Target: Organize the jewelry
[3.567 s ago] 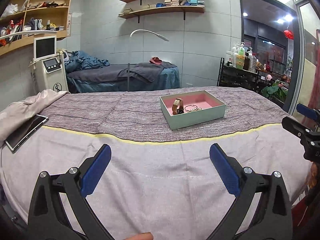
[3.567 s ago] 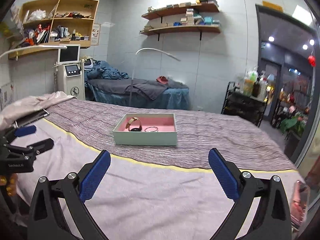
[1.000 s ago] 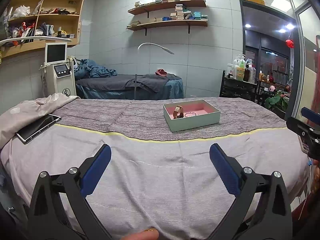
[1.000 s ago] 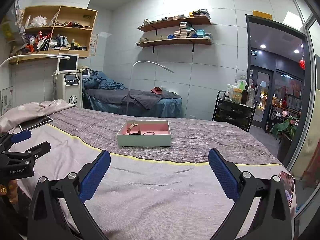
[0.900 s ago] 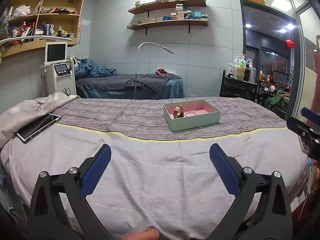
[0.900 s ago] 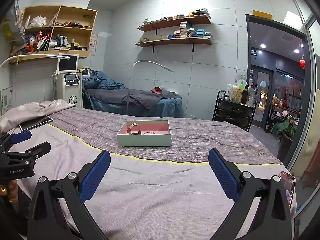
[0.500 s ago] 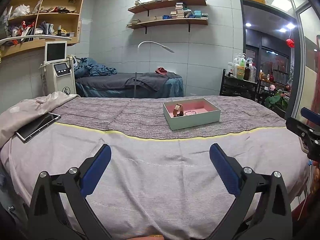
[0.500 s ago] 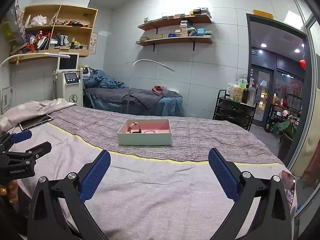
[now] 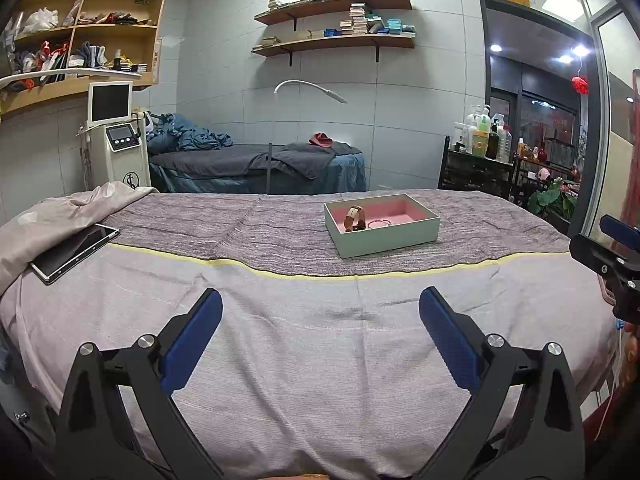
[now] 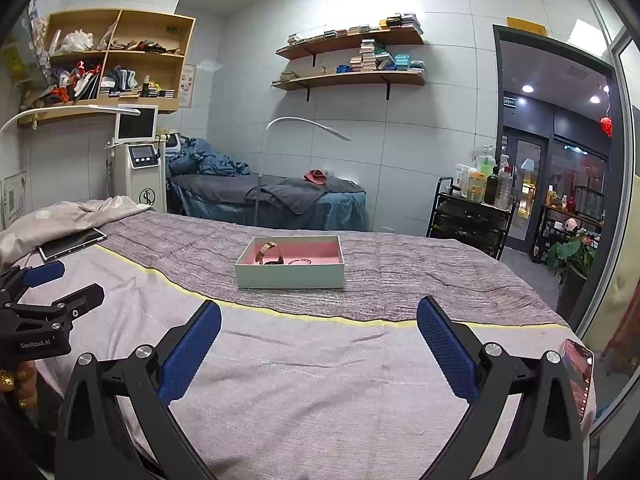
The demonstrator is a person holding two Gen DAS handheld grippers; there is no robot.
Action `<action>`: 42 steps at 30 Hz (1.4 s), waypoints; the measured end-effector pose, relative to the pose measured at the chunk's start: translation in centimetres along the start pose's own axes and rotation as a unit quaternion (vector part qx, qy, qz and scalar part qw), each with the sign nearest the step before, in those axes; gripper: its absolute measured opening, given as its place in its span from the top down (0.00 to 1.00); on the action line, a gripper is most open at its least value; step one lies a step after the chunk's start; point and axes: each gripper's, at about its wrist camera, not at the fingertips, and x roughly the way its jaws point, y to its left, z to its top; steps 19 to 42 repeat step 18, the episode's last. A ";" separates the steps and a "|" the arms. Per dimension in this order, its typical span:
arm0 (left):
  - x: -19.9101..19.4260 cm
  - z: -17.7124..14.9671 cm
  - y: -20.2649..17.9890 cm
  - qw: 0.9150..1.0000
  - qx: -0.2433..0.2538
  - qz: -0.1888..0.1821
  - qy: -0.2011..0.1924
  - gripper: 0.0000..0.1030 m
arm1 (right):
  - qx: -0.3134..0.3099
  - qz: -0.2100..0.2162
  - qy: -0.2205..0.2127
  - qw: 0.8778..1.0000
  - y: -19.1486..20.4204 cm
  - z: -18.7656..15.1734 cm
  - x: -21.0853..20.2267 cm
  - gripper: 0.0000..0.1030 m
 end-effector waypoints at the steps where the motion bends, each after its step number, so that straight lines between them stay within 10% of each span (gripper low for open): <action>1: 0.0 0.0 0.0 1.000 -0.001 -0.001 0.000 0.06 | 0.000 0.000 0.000 1.000 0.0 0.0 0.0 0.06; 42: 0.3 0.0 -0.2 1.000 0.004 0.004 0.009 0.06 | 0.004 0.004 0.005 1.000 0.3 -0.7 0.4 0.06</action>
